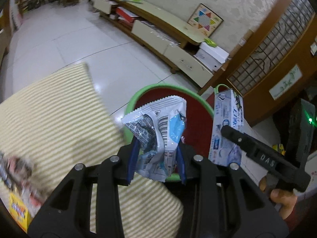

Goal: Collect trash
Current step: 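Carry the chip bag and toothpaste box over the red bin and open both tools, then move both tools back over the trash on the table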

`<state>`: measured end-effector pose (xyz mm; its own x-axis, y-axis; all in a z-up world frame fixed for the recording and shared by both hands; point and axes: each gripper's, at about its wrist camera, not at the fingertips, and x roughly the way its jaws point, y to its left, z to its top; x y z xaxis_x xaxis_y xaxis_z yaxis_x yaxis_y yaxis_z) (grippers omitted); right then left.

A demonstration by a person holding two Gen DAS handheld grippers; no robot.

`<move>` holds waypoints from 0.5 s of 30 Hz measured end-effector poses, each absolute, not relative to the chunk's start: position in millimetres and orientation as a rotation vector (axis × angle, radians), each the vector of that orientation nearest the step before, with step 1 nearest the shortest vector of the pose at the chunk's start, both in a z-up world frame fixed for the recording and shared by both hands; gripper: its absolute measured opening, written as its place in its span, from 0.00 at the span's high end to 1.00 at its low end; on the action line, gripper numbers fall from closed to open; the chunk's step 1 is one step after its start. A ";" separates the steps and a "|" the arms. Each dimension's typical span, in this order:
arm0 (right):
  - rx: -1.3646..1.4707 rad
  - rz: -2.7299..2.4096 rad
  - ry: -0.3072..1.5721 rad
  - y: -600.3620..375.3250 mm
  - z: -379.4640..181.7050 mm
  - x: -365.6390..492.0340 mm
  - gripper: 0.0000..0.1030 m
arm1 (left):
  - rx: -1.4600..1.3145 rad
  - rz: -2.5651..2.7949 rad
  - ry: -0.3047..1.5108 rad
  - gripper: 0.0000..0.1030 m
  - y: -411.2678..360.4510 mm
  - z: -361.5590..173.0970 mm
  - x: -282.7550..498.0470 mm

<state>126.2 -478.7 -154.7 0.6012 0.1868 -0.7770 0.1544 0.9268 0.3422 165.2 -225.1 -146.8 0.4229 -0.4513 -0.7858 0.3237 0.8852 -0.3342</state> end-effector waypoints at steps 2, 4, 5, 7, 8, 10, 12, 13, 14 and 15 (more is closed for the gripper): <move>0.403 -0.001 0.923 -486.8 -155.1 130.3 0.50 | -0.137 -0.509 1.022 0.59 -239.3 -146.1 176.5; 0.410 -0.017 0.918 -493.1 -156.9 134.1 0.45 | -0.144 -0.520 1.014 0.45 -246.2 -145.2 183.0; 0.414 -0.025 0.916 -496.3 -157.6 135.2 0.41 | -0.146 -0.525 1.011 0.45 -250.0 -144.5 186.3; 0.412 -0.038 0.913 -500.9 -158.1 137.3 0.40 | -0.149 -0.531 1.013 0.45 -252.5 -143.2 187.5; 0.410 -0.041 0.913 -502.0 -158.1 136.9 0.40 | -0.152 -0.531 1.011 0.43 -251.9 -142.8 186.8; 0.410 -0.040 0.912 -501.9 -158.2 135.2 0.39 | -0.156 -0.527 1.008 0.38 -249.6 -142.9 185.6; 0.405 -0.035 0.916 -499.5 -158.4 132.8 0.39 | -0.162 -0.518 1.013 0.38 -240.7 -144.0 181.6; 0.402 -0.032 0.920 -497.8 -158.6 132.1 0.39 | -0.167 -0.515 1.015 0.38 -235.1 -143.5 180.0; 0.400 -0.029 0.926 -495.4 -158.7 131.0 0.39 | -0.176 -0.506 1.016 0.38 -227.4 -143.5 176.2; 0.398 -0.023 0.935 -492.3 -159.0 129.1 0.38 | -0.180 -0.498 1.015 0.38 -222.5 -143.5 172.7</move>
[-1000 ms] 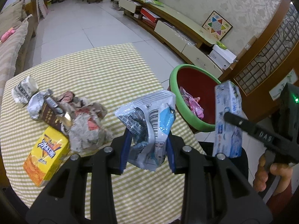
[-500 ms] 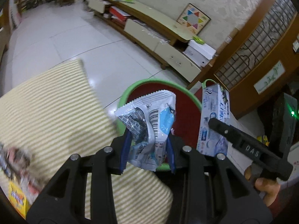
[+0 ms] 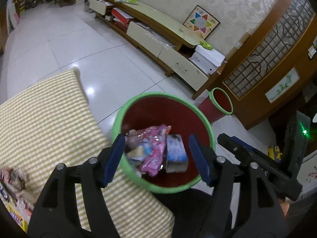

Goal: Collect trash
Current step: 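Move both tools back over the trash on the table, then grasp the yellow iced tea carton with the left tool while the right tool grasps crumpled newspaper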

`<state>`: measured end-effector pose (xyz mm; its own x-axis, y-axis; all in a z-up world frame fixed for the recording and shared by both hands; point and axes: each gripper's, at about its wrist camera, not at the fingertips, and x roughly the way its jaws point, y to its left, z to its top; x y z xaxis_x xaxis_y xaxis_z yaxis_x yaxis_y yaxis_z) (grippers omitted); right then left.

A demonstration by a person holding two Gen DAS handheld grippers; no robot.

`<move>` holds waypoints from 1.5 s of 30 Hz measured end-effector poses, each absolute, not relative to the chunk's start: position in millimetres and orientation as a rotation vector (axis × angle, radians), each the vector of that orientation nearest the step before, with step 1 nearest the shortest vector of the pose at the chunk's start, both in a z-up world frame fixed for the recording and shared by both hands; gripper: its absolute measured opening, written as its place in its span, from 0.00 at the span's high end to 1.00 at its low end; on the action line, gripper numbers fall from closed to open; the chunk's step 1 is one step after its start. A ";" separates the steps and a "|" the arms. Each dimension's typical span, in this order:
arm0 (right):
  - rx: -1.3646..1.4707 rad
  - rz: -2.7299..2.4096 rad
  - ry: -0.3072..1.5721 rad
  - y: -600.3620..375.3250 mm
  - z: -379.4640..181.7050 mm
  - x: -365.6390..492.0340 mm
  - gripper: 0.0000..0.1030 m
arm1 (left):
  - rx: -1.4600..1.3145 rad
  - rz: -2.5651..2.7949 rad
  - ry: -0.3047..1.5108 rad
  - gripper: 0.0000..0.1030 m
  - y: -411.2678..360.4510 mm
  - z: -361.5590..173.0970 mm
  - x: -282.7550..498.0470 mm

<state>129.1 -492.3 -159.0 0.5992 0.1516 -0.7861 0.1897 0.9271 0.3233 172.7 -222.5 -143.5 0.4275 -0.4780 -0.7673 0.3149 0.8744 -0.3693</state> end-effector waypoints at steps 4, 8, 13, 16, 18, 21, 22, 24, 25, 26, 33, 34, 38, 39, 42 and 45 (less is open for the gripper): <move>0.391 0.007 0.956 -474.5 -159.4 116.6 0.35 | -0.166 -0.431 1.003 0.34 -184.7 -143.6 149.4; 0.361 0.046 1.006 -448.4 -166.9 105.0 0.34 | -0.144 -0.319 1.007 0.31 -128.6 -151.0 119.5; 0.331 0.100 1.067 -413.0 -177.2 92.4 0.34 | -0.113 -0.156 1.058 0.27 -43.8 -170.1 79.8; 0.301 0.140 1.096 -389.5 -179.7 86.5 0.34 | -0.079 -0.094 1.089 0.25 2.0 -179.9 64.2; 0.276 0.171 1.112 -371.7 -181.0 82.4 0.34 | -0.046 -0.087 1.120 0.25 23.9 -186.2 58.7; 0.255 0.206 1.126 -347.5 -180.2 75.5 0.34 | 0.036 -0.115 1.168 0.22 42.5 -198.7 56.4; 0.255 0.215 1.130 -340.2 -179.7 73.4 0.34 | 0.051 -0.127 1.178 0.22 40.7 -202.5 60.2; 0.254 0.232 1.139 -326.1 -179.7 69.6 0.34 | 0.072 -0.155 1.204 0.22 42.6 -212.8 65.7; 0.249 0.249 1.144 -317.8 -178.9 67.2 0.34 | 0.074 -0.168 1.217 0.22 44.2 -218.0 71.7; 0.244 0.257 1.146 -313.8 -177.9 66.0 0.34 | 0.075 -0.184 1.230 0.22 43.6 -223.7 75.9; 0.171 0.316 1.147 -275.1 -165.2 56.9 0.34 | 0.055 -0.217 1.232 0.32 32.6 -233.8 88.9; 0.161 0.323 1.149 -270.5 -165.1 56.8 0.34 | 0.039 -0.216 1.227 0.34 32.6 -232.9 86.8; 0.117 0.365 1.142 -246.3 -160.5 63.1 0.34 | -0.028 -0.154 1.204 0.35 47.4 -229.7 62.3; 0.104 0.380 1.136 -237.7 -159.1 66.1 0.34 | -0.080 -0.125 1.200 0.35 55.0 -228.1 53.5; 0.081 0.430 1.125 -211.9 -158.8 77.1 0.33 | -0.183 -0.051 1.188 0.35 70.7 -226.5 31.7; 0.086 0.464 1.150 -187.1 -170.2 92.9 0.33 | -0.302 0.020 1.162 0.35 87.0 -222.2 8.0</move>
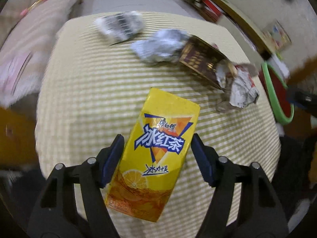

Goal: Collect trash
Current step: 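Grasp the yellow iced tea carton with the left tool while the right tool grasps crumpled newspaper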

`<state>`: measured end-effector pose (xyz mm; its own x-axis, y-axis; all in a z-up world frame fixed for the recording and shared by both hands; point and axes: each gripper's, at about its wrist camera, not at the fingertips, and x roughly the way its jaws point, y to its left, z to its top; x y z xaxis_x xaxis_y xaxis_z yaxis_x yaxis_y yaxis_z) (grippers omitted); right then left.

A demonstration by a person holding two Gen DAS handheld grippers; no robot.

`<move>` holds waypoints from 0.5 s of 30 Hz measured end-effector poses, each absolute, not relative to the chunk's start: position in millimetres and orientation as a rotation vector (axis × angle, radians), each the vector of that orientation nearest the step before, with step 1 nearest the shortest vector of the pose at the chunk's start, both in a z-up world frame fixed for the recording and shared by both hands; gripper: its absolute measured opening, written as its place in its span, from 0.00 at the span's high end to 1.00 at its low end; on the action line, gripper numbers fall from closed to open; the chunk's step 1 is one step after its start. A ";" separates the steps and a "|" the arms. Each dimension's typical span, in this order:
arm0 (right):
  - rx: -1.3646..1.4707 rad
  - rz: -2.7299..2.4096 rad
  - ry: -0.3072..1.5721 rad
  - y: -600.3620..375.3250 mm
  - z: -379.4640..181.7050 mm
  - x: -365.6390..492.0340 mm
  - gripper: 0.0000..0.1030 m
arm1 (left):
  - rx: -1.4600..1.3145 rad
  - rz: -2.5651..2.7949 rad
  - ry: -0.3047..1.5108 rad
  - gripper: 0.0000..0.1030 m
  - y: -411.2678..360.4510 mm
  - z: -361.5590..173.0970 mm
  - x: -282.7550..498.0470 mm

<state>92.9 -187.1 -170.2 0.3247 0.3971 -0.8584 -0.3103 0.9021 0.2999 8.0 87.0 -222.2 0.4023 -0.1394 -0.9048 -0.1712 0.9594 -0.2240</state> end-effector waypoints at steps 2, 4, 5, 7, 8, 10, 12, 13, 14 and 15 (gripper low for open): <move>0.079 0.473 1.182 -169.7 -183.7 102.1 0.33 | -0.361 0.043 1.143 0.35 95.9 -216.4 0.6; 0.058 0.477 1.202 -157.5 -193.9 107.3 0.33 | -0.392 0.056 1.125 0.35 101.0 -213.2 -5.5; 0.046 0.478 1.210 -151.9 -198.5 109.2 0.33 | -0.398 0.060 1.118 0.35 102.2 -212.2 -9.0; 0.019 0.485 1.229 -141.7 -209.0 111.6 0.35 | -0.399 0.058 1.110 0.35 103.7 -208.8 -12.4; 0.005 0.483 1.245 -138.6 -214.2 111.8 0.51 | -0.397 0.056 1.110 0.35 100.2 -209.2 -12.5; -0.001 0.480 1.247 -139.0 -214.8 109.5 0.64 | -0.393 0.051 1.112 0.35 99.5 -211.9 -9.7; 0.006 0.492 1.224 -143.3 -209.6 101.9 0.66 | -0.388 0.048 1.115 0.35 96.4 -212.8 -7.3; 0.005 0.494 1.217 -145.6 -206.8 98.5 0.66 | -0.386 0.049 1.118 0.35 90.2 -214.6 -6.2; 0.002 0.495 1.210 -148.5 -204.0 95.5 0.66 | -0.379 0.051 1.125 0.35 88.5 -217.3 -4.3; -0.005 0.495 1.202 -152.2 -200.9 91.6 0.66 | -0.374 0.052 1.128 0.35 92.1 -216.4 -8.6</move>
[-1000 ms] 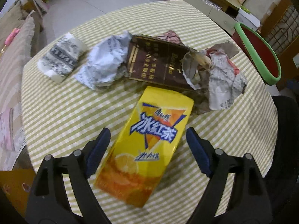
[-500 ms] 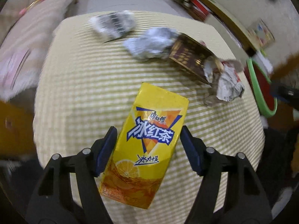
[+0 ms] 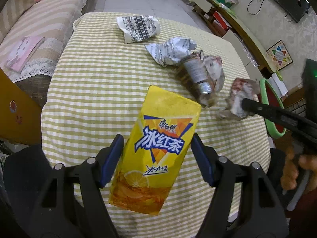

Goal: Collect trash
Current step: 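Grasp the yellow iced tea carton with the left tool while the right tool grasps crumpled newspaper, then carry the iced tea carton and newspaper wad toward the red bin with both tools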

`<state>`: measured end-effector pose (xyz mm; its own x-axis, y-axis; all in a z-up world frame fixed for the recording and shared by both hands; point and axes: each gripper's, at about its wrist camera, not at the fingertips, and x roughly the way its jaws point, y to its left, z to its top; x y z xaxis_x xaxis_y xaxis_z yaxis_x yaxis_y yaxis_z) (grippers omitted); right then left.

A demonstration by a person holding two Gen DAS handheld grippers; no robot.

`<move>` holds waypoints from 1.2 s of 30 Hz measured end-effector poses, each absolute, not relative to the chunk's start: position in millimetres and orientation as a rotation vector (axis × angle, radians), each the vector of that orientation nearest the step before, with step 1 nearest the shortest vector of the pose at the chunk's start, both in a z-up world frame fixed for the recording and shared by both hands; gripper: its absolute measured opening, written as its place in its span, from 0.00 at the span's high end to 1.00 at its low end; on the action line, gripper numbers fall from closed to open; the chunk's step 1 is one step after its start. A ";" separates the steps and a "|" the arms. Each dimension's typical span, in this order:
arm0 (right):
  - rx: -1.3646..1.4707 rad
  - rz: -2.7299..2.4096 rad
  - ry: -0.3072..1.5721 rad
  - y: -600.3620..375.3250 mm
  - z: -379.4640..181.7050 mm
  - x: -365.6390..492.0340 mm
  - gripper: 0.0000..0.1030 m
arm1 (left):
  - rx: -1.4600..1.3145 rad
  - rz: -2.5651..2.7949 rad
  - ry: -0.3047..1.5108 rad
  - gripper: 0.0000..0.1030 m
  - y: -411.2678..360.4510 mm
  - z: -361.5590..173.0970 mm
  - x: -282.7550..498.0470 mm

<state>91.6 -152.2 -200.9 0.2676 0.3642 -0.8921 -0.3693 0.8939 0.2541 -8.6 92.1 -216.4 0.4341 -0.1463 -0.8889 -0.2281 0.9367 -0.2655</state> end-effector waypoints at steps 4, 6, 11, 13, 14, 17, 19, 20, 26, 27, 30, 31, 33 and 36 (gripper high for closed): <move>-0.010 0.490 1.201 -162.6 -198.6 80.8 0.66 | -0.351 0.056 1.137 0.35 86.3 -219.2 -8.6; 0.011 0.487 1.199 -169.2 -196.3 77.0 0.66 | -0.347 0.053 1.134 0.35 83.3 -219.8 -9.2; 0.067 0.473 1.156 -188.6 -181.6 67.8 0.66 | -0.332 0.063 1.115 0.36 80.4 -212.8 -11.9; 0.066 0.468 1.124 -192.4 -172.8 63.8 0.66 | -0.329 0.071 1.098 0.37 79.7 -206.7 -12.5; 0.064 0.467 1.112 -192.2 -169.4 63.1 0.66 | -0.328 0.072 1.092 0.37 80.1 -204.4 -11.0; 0.054 0.469 1.081 -193.2 -159.5 58.4 0.66 | -0.322 0.071 1.053 0.37 77.2 -189.2 -9.9; 0.046 0.470 1.062 -194.4 -153.6 55.6 0.66 | -0.322 0.068 1.035 0.38 76.1 -181.1 -8.0; 0.044 0.471 1.054 -194.2 -151.3 54.7 0.65 | -0.323 0.065 1.027 0.38 75.6 -177.2 -7.1; 0.042 0.470 1.016 -194.8 -140.6 52.9 0.65 | -0.320 0.044 0.980 0.45 67.9 -156.7 -1.7; 0.043 0.469 1.012 -195.6 -139.4 53.0 0.65 | -0.320 0.042 0.974 0.45 65.8 -155.0 -1.5; 0.047 0.466 1.002 -200.6 -136.1 54.0 0.65 | -0.312 0.034 0.957 0.45 60.6 -148.9 1.8; 0.048 0.463 1.002 -202.1 -136.1 54.6 0.65 | -0.309 0.033 0.958 0.45 58.8 -149.0 2.0; 0.052 0.459 1.003 -205.9 -136.0 54.8 0.65 | -0.311 0.036 0.965 0.45 58.4 -151.3 3.4; 0.059 0.454 1.002 -210.4 -136.1 53.1 0.65 | -0.316 0.041 0.984 0.45 59.7 -158.6 2.9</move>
